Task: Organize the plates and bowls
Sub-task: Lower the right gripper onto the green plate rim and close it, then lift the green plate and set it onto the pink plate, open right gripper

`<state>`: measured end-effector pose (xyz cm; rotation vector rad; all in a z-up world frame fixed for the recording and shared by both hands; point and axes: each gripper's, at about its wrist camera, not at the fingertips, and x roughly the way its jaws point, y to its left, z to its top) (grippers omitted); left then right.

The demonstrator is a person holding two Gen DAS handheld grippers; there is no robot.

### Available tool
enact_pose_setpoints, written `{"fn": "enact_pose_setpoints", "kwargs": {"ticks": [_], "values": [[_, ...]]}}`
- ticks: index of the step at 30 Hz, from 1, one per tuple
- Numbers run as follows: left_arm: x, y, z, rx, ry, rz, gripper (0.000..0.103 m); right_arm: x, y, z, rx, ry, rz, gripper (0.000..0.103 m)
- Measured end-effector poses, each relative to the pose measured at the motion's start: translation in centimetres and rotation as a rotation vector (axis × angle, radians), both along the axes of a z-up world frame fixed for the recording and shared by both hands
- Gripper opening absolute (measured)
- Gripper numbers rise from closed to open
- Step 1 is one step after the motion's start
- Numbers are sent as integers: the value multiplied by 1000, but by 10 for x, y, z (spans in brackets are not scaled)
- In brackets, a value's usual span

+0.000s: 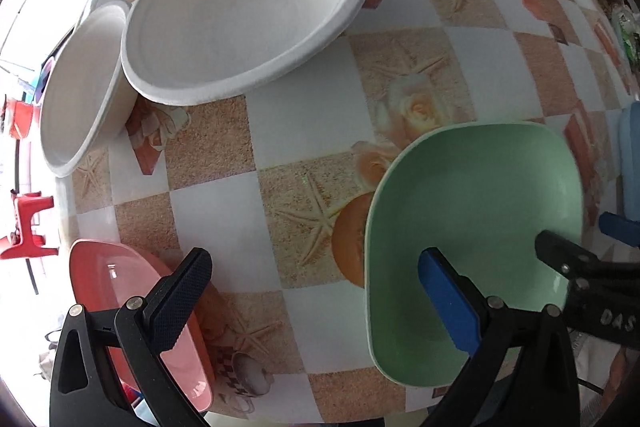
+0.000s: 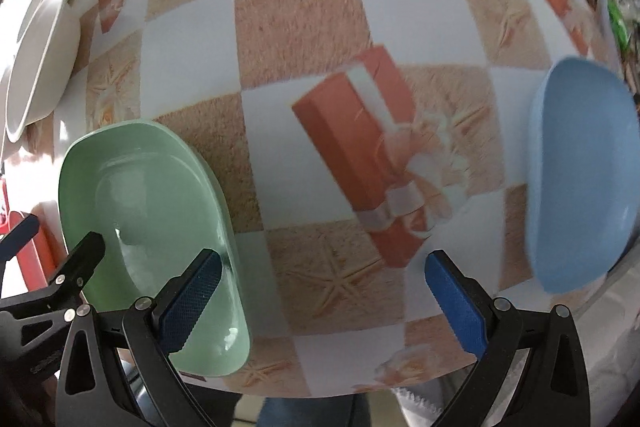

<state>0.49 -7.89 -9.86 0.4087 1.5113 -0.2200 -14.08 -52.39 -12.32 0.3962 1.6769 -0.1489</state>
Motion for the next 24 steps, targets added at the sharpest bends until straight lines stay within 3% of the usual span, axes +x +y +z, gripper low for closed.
{"fn": "enact_pose_setpoints", "kwargs": {"ticks": [5, 8, 10, 11, 13, 16, 18, 20, 21, 23, 24], "values": [[2, -8, -10, -43, 24, 22, 101, 0, 22, -5, 22, -25, 39, 102], [0, -13, -8, -68, 29, -6, 94, 3, 31, 0, -3, -38, 67, 88], [-2, -17, -6, -76, 42, -19, 89, -12, 41, 23, -22, -47, 86, 69], [-2, -18, -5, -82, 51, -18, 85, -14, 46, 30, -21, -54, 96, 63], [-5, -21, -5, -99, 73, -13, 77, -14, 64, 37, -3, -68, 116, 38], [-13, -29, -3, -103, 83, -34, 65, -20, 80, 36, 18, -66, 133, 32], [-28, -39, 0, -125, 91, -71, 41, -28, 89, 34, 32, -57, 126, 26], [-33, -44, -1, -110, 91, -94, 41, -32, 92, 32, 44, -41, 105, 22], [-34, -43, -1, -116, 101, -88, 41, -35, 79, 16, 59, -41, 93, 21], [-33, -38, -2, -118, 119, -68, 28, -38, 77, 14, 81, -25, 59, 16], [-33, -36, -3, -119, 135, -58, 27, -28, 74, 17, 87, -20, 53, 16]]}}
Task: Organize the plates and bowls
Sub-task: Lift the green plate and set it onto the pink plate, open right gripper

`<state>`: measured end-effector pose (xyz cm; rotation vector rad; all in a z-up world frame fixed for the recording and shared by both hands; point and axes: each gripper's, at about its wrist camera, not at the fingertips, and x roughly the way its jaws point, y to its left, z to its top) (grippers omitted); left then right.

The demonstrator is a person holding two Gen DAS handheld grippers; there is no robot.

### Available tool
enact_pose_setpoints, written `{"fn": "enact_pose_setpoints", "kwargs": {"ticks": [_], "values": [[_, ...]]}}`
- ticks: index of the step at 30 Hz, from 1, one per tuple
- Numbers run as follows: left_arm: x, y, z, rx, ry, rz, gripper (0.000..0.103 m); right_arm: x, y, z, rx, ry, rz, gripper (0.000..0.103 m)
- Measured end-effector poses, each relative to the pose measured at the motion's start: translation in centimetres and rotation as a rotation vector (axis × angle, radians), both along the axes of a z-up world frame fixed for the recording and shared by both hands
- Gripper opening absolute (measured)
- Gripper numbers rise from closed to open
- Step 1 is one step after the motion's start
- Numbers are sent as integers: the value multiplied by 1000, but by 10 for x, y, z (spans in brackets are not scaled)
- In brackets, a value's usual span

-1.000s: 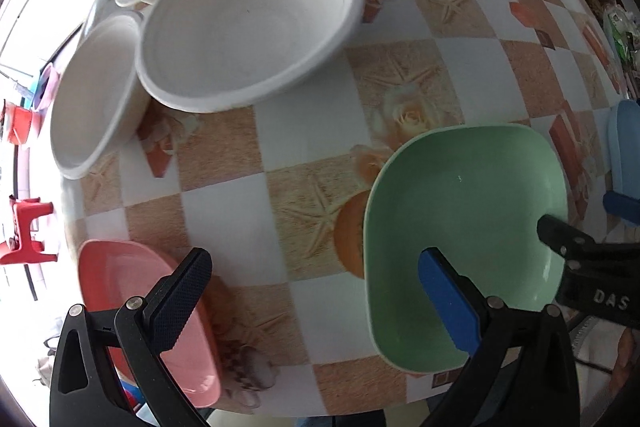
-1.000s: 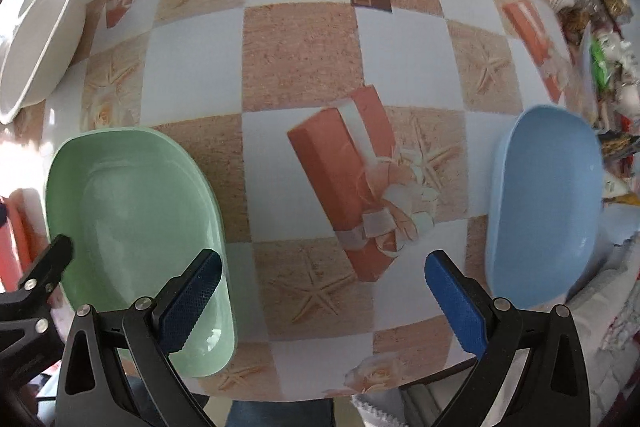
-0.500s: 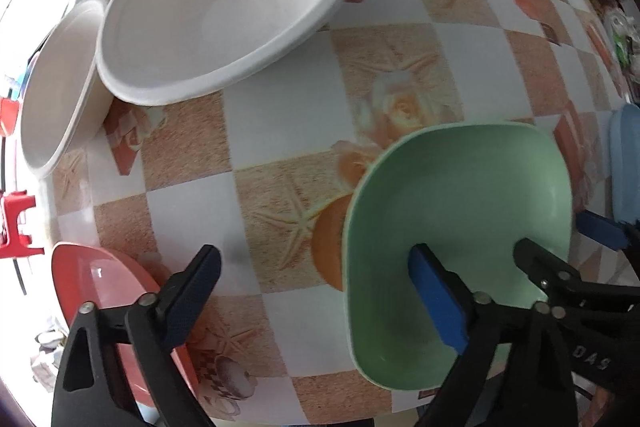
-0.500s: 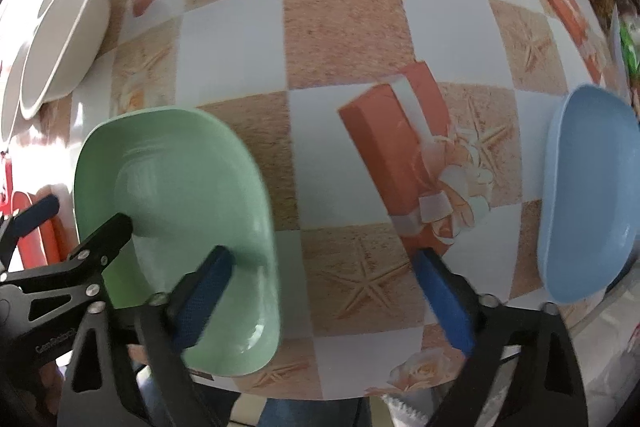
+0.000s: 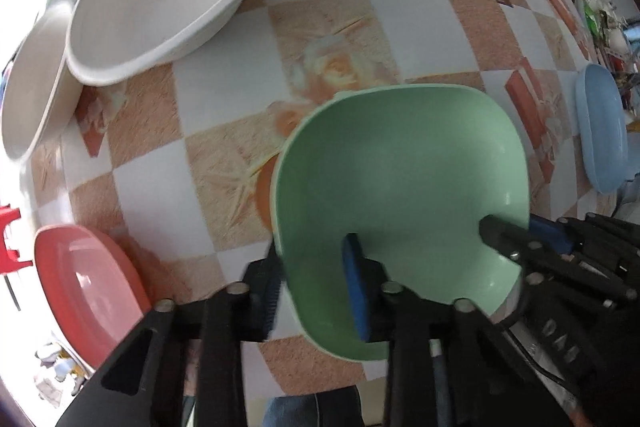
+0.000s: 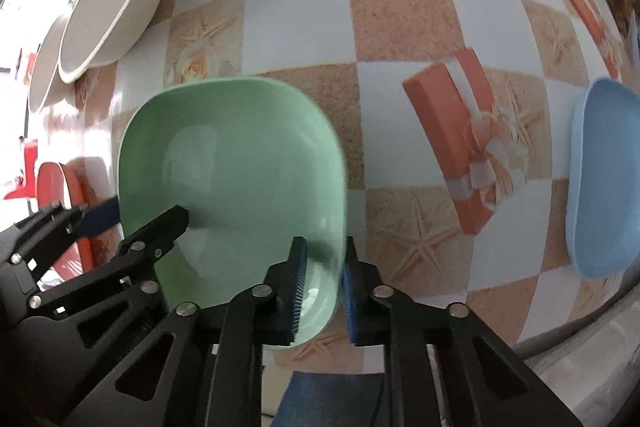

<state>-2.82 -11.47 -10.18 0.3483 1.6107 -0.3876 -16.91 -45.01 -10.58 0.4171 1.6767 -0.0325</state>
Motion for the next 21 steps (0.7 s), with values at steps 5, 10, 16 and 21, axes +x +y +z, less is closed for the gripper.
{"fn": "enact_pose_setpoints", "kwargs": {"ticks": [5, 10, 16, 21], "values": [[-6, 12, 6, 28, -10, -3, 27, 4, 11, 12, 18, -6, 43, 16], [-16, 26, 27, 39, -43, -1, 27, 25, 42, 28, 58, -2, 71, 16], [-26, 34, 51, 70, -98, 41, 27, 44, 93, 43, 101, -8, 147, 16], [-42, 40, 64, 106, -131, 97, 27, 55, 142, 54, 148, -11, 229, 16]]}}
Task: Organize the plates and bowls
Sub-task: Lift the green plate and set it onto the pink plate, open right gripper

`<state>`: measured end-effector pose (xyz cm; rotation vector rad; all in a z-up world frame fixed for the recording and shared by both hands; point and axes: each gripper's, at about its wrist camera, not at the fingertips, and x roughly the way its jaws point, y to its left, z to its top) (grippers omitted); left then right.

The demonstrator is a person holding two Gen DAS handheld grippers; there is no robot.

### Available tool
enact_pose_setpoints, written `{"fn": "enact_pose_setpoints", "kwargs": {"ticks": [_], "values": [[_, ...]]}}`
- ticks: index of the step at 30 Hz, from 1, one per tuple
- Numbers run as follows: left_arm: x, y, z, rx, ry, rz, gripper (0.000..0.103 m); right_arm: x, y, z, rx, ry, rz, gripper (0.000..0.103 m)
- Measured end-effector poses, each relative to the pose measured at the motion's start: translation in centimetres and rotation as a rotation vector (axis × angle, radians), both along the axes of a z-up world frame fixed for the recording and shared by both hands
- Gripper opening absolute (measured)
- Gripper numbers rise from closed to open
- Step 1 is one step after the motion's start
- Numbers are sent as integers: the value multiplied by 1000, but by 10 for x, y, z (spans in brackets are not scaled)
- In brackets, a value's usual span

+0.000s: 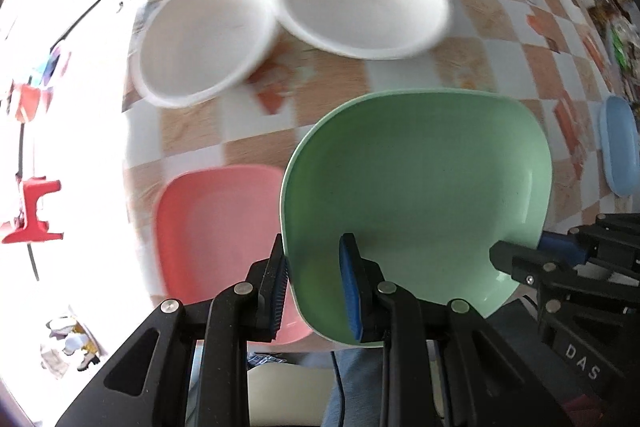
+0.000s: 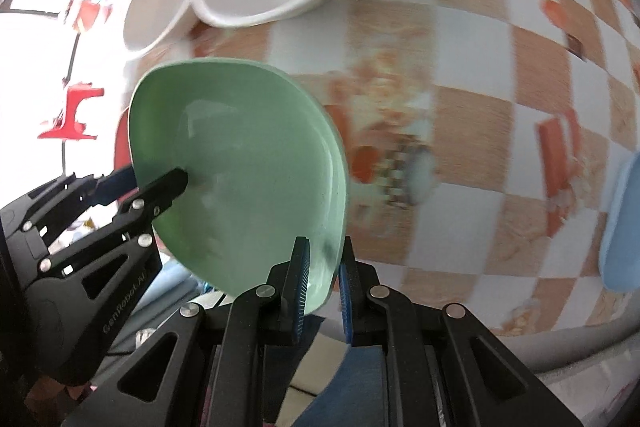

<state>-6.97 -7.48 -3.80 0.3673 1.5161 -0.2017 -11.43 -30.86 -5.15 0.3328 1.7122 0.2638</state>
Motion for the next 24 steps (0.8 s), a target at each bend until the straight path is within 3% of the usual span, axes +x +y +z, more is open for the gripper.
{"fn": "enact_pose_setpoints", "kwargs": {"ticks": [11, 15, 18, 24], "values": [[-11, 44, 1, 90, -29, 83, 27, 22, 103, -10, 38, 10, 170, 16], [2, 71, -3, 102, -29, 117, 27, 28, 129, -17, 36, 0, 212, 16], [12, 67, 10, 116, -30, 128, 27, 31, 146, -22, 35, -4, 231, 16], [16, 67, 9, 143, -56, 134, 31, 46, 180, -38, 28, 5, 247, 16]]}}
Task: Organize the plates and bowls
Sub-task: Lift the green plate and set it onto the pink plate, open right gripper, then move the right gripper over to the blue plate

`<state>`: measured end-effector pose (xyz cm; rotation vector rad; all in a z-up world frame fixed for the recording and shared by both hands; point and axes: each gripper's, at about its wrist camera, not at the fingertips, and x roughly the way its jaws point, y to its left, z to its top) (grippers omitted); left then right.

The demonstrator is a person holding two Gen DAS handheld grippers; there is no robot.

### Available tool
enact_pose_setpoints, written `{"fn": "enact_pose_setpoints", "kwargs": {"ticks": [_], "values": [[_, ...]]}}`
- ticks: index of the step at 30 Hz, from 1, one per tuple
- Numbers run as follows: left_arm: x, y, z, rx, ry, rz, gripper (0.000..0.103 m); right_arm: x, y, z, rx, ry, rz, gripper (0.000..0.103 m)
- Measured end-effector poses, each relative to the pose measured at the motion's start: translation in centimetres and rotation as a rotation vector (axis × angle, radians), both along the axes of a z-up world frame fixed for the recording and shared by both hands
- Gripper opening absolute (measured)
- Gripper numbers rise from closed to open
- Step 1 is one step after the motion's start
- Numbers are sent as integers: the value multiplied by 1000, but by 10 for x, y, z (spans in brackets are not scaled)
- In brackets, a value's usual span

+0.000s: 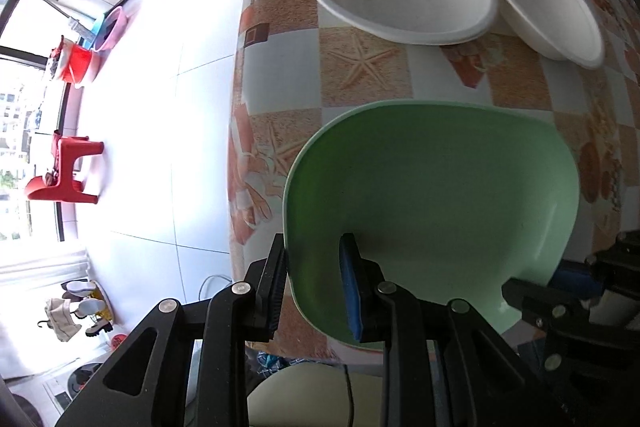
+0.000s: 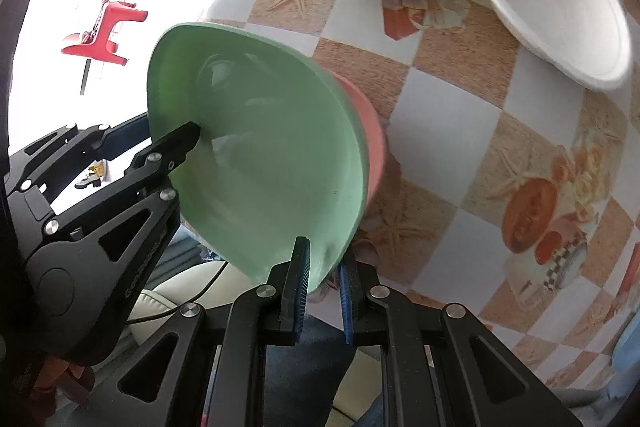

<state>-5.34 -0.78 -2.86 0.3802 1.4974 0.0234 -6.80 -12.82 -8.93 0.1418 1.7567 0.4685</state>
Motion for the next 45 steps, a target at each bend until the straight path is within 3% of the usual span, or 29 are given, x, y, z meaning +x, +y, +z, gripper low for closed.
{"fn": "enact_pose_setpoints", "kwargs": {"ticks": [3, 5, 8, 9, 10, 12, 17, 19, 24, 30, 39, 45], "values": [[-3, -6, 1, -8, 0, 1, 53, -1, 3, -3, 3, 0, 4, 16], [-7, -8, 5, 5, -29, -9, 75, -2, 0, -2, 9, 1, 2, 17], [-10, -17, 14, 10, -53, -44, 79, -5, -22, 2, -12, -4, -8, 17], [-9, -12, 13, 6, -54, -51, 80, -4, -27, 3, -14, -7, -18, 23], [-9, -15, 15, 4, -52, -54, 81, -4, -34, 4, -22, -10, -32, 49], [-7, -20, 17, 0, -23, -41, 81, -6, -47, 8, -34, -31, -58, 81], [2, -35, 26, -135, 31, -44, 85, -16, -98, 14, -97, -45, -144, 81], [4, -54, 35, -157, 20, -86, 95, -21, -118, 16, -118, -46, -191, 81], [6, -114, 47, -241, 54, -204, 95, -36, -185, 27, -188, -70, -317, 81], [-9, -202, 43, -341, 182, -373, 95, -54, -251, 33, -241, -66, -420, 81], [-33, -313, 33, -342, 238, -578, 95, -88, -367, 32, -378, -32, -631, 81], [-38, -371, 15, -328, 251, -632, 95, -108, -423, 25, -510, -2, -694, 81]]}}
